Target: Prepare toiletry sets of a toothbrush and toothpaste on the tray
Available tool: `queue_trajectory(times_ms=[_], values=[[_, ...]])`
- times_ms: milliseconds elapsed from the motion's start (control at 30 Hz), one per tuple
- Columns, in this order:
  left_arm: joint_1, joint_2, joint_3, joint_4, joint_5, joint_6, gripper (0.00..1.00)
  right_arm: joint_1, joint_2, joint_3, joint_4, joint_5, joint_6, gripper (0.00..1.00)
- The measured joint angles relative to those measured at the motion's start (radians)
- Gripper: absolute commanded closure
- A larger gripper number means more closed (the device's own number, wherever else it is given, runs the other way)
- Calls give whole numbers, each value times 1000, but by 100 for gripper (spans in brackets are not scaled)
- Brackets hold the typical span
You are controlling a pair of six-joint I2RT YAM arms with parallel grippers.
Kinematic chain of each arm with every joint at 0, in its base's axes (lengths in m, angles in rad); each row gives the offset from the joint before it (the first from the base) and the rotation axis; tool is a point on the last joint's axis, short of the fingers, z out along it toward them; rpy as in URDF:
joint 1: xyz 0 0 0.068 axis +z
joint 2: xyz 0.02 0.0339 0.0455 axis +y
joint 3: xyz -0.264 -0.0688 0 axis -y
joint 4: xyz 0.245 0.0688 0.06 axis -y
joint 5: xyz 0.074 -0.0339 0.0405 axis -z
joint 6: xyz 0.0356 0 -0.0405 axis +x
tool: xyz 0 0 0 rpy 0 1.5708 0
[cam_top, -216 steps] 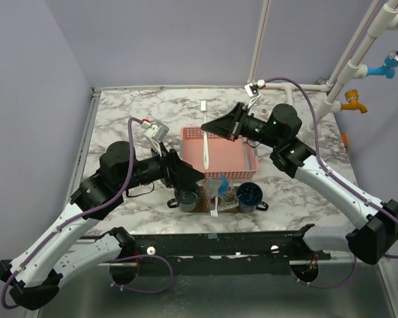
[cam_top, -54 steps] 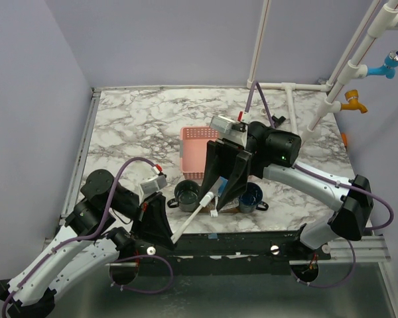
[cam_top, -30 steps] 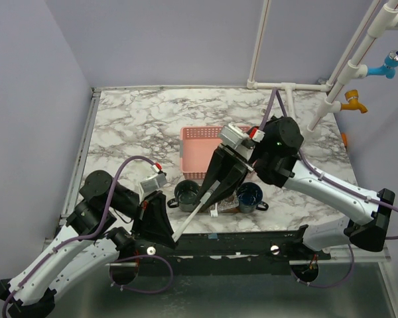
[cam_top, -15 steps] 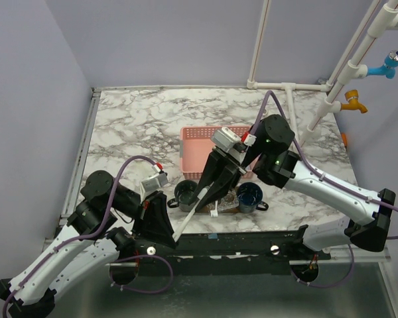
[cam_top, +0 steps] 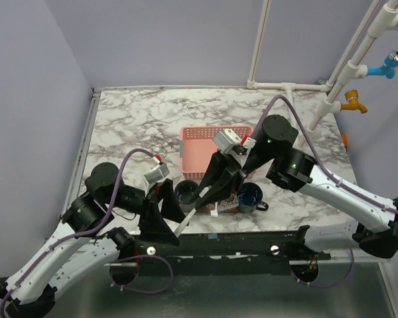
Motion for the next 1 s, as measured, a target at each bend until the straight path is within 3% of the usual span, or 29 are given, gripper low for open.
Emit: queue_trajectory(times_ms=[200,600,1000], values=[[0,43,76,-158,-197,95,4,0,-53,13,-246,151,-91,100],[0,63,88,-332,-618,181,4,0,-139,37,-621,497,-120,100],[0,27,88,-362,-813,233,4,0,-254,34,-805,906,3,100]])
